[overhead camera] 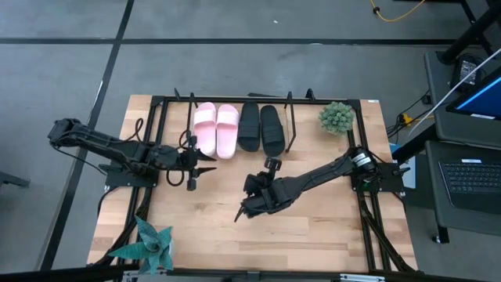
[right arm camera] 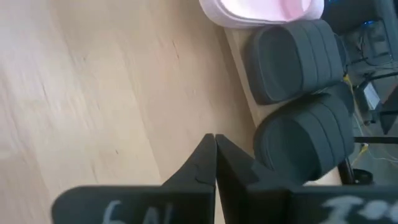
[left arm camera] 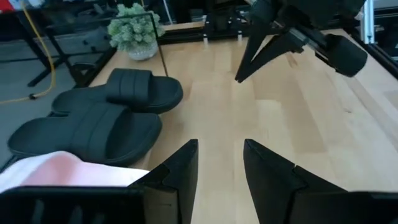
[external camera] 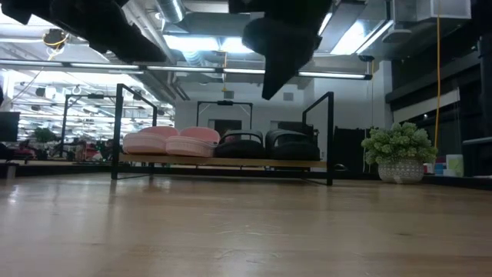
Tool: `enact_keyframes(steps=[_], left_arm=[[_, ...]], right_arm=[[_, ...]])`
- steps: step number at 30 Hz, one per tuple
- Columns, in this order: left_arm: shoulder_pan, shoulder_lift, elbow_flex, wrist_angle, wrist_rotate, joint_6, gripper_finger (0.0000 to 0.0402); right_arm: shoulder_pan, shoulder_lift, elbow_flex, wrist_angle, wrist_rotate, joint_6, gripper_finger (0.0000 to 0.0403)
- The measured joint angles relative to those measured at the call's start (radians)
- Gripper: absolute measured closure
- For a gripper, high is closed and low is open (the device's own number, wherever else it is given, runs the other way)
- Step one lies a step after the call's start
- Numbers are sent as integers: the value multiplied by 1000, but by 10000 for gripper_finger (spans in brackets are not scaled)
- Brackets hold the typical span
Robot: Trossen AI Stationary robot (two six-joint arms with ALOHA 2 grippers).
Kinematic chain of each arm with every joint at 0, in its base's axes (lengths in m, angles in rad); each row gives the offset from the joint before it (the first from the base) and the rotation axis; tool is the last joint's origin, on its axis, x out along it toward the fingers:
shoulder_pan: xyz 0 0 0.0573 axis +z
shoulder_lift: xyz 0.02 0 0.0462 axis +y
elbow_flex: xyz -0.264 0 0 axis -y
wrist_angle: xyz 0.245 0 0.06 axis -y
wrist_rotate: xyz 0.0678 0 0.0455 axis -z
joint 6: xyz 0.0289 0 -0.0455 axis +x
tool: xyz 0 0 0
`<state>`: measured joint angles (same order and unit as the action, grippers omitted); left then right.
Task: Pick and place slides into the shelf
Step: Return to Home Position
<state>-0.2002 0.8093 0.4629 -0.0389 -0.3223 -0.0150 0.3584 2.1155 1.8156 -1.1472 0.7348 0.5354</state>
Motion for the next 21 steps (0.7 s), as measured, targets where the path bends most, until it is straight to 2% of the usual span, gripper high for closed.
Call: enact_keyframes(steps=[3, 6, 11, 14, 21], left_arm=[[-22, -3, 0, 8, -34, 25, 281], [-39, -38, -1, 22, -36, 43, 281], [-52, -112, -1, 17, -36, 79, 281], [-52, -157, -1, -5, -35, 101, 281], [-51, -321, 0, -77, -34, 105, 281]], right_arm=[[3, -34, -26, 42, -8, -24, 399], [4, -108, -98, 188, -17, -88, 400], [2, -282, -351, 577, -128, -270, 399], [-11, -409, -512, 753, -191, -329, 398], [-22, -721, -797, 969, -249, -413, 398]])
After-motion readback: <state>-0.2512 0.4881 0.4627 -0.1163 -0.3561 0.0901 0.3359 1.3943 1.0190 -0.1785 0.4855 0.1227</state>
